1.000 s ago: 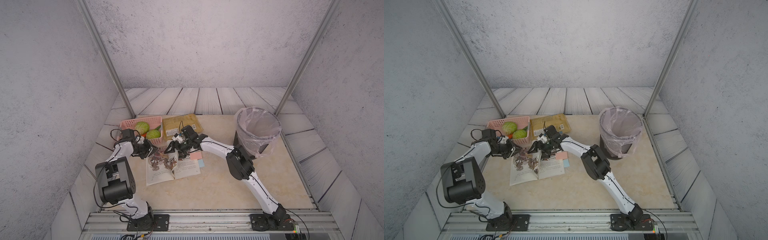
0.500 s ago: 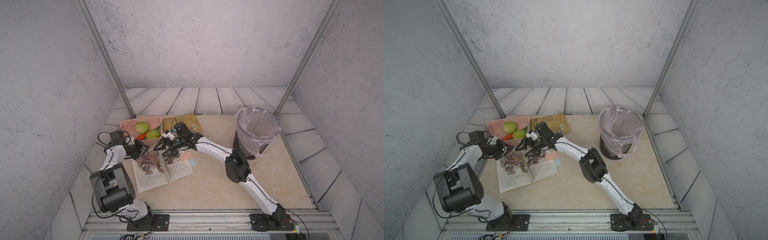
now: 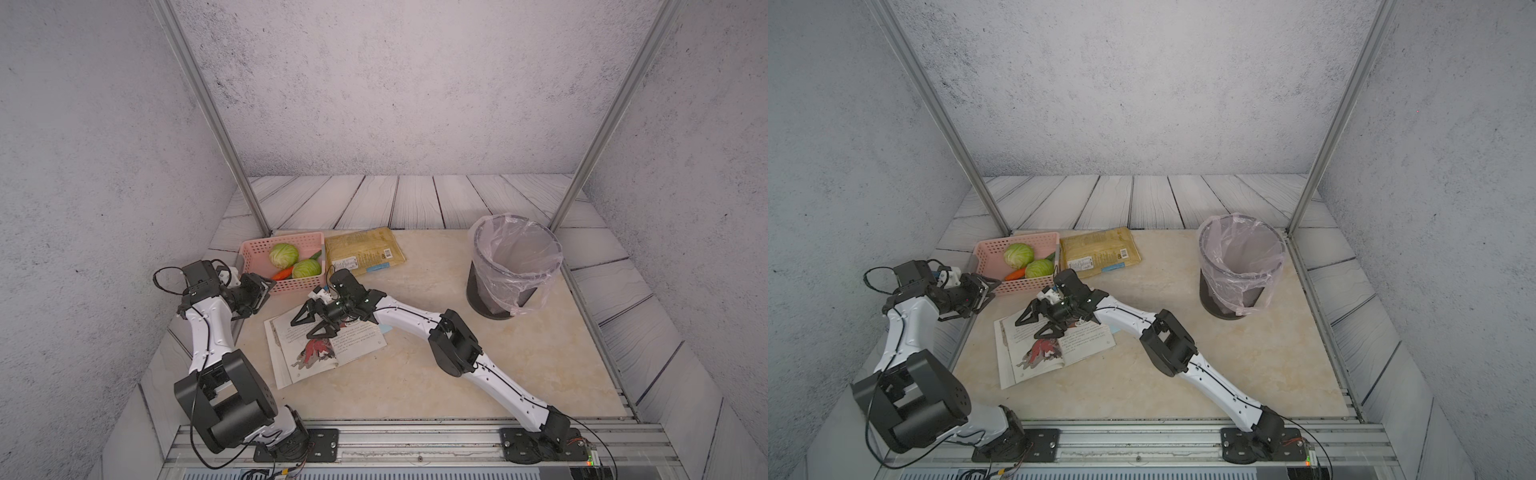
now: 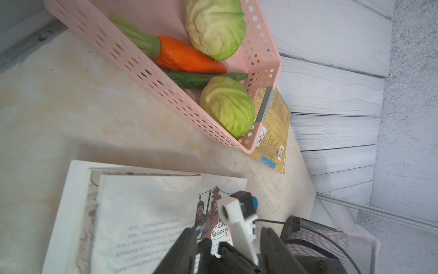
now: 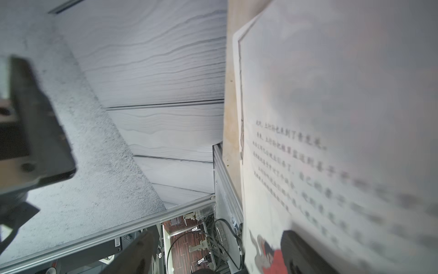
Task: Peel off the used sticky note
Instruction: Turn the page of the book at the center of the board.
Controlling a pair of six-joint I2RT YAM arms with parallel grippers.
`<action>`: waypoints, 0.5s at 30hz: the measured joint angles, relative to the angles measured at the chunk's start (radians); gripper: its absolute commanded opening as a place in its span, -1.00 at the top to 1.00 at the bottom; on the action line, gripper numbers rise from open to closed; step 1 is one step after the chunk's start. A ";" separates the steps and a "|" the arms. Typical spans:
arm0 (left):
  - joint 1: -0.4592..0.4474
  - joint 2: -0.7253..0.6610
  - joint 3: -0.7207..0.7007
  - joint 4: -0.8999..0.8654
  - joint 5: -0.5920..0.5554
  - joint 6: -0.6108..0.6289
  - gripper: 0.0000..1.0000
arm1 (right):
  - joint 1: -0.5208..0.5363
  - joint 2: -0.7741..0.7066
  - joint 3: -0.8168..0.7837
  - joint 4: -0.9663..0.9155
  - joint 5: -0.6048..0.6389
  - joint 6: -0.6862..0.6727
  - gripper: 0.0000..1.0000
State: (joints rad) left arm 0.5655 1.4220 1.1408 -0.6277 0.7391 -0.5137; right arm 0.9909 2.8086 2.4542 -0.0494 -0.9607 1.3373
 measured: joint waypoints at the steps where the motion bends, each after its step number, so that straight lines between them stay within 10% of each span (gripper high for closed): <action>1: 0.002 0.002 -0.001 -0.003 0.002 -0.003 0.01 | 0.000 0.027 0.013 0.013 -0.003 0.018 -0.75; 9: 0.047 0.069 -0.100 0.032 0.008 -0.074 0.10 | -0.008 0.084 0.093 0.029 0.028 0.055 -0.68; 15: 0.037 0.181 -0.109 0.042 0.021 -0.094 0.12 | -0.047 -0.105 -0.251 0.077 0.099 0.000 -0.65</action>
State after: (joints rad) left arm 0.6025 1.6032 1.0317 -0.5861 0.7605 -0.6075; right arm 0.9443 2.7041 2.2028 0.0277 -0.8616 1.3369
